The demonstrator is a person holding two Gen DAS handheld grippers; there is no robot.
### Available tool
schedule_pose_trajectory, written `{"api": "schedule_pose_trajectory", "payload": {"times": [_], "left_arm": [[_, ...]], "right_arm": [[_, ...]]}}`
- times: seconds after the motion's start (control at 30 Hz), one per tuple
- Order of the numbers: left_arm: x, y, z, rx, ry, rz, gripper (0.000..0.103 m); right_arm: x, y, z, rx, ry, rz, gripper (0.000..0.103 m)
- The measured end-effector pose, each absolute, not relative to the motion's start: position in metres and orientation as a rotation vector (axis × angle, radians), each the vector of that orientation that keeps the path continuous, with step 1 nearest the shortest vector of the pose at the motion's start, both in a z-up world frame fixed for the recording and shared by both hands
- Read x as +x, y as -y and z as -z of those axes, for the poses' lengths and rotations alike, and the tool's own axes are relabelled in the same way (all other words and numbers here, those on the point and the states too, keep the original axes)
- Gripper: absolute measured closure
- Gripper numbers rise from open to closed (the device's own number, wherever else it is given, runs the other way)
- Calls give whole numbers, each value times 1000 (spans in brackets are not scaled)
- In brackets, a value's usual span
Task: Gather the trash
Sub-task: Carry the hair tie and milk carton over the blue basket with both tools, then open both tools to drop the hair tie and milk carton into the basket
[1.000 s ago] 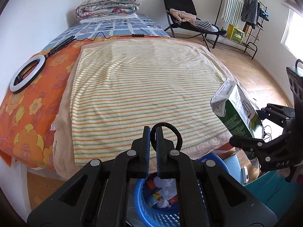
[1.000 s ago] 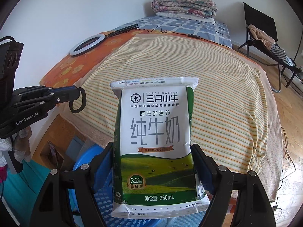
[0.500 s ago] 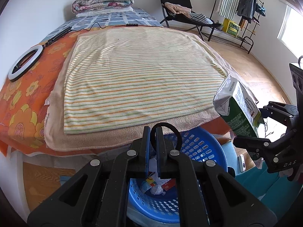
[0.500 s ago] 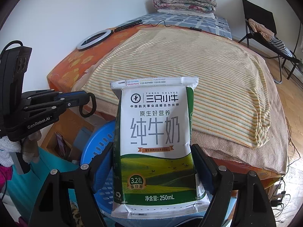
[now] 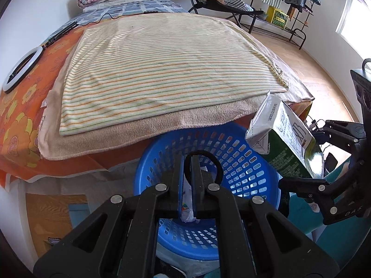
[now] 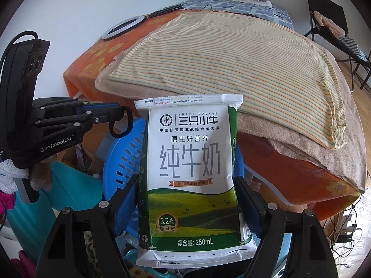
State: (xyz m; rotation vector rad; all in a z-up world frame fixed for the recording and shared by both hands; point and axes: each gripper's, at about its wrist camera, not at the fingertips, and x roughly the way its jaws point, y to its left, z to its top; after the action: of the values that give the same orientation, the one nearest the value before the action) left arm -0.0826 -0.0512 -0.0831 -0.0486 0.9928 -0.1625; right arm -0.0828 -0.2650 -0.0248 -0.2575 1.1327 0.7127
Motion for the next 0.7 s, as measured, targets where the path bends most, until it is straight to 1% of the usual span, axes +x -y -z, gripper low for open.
{"api": "schedule_pose_trajectory", "payload": {"times": [0.33, 0.7], "left_arm": [[-86, 61, 109, -23, -1066, 176, 99], [-82, 64, 125, -20, -1118, 170, 99]], "right_arm": [[-88, 262, 50, -276, -1189, -711, 22], [-86, 254, 69, -299, -1227, -704, 22]]}}
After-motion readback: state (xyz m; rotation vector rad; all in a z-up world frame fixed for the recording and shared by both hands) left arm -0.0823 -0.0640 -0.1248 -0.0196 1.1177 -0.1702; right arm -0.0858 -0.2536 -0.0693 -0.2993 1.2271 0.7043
